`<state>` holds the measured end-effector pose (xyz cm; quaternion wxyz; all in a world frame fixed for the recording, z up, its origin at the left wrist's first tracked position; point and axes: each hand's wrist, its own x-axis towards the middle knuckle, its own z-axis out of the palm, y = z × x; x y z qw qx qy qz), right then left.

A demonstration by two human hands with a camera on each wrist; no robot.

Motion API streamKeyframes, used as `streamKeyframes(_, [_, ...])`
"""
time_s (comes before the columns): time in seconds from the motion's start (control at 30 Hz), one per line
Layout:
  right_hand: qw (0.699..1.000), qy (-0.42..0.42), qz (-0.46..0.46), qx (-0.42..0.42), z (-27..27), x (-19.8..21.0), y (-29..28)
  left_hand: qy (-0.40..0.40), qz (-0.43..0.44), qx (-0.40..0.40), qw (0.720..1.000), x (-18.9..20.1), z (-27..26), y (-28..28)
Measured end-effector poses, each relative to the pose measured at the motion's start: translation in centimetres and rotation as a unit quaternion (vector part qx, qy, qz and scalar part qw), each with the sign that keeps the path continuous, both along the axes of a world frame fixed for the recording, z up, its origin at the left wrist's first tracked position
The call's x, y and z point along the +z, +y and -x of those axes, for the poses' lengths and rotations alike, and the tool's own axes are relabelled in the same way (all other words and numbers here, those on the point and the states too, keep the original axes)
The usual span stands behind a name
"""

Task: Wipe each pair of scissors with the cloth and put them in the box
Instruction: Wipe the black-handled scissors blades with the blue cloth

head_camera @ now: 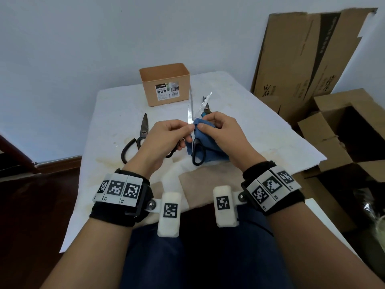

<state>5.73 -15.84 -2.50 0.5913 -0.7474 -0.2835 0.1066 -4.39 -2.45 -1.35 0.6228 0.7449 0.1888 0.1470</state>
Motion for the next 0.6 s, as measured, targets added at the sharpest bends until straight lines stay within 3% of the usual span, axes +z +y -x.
streamKeyframes(0.43, [0.999,0.038,-0.006,-0.025,0.03,0.56,-0.41,-0.025,0.055,0.012,0.998,-0.32,-0.48,0.00])
streamKeyframes(0.6, [0.993,0.012,0.111,-0.039,-0.34,1.03,-0.67,-0.048,0.111,0.034,0.992,-0.27,-0.70,0.24])
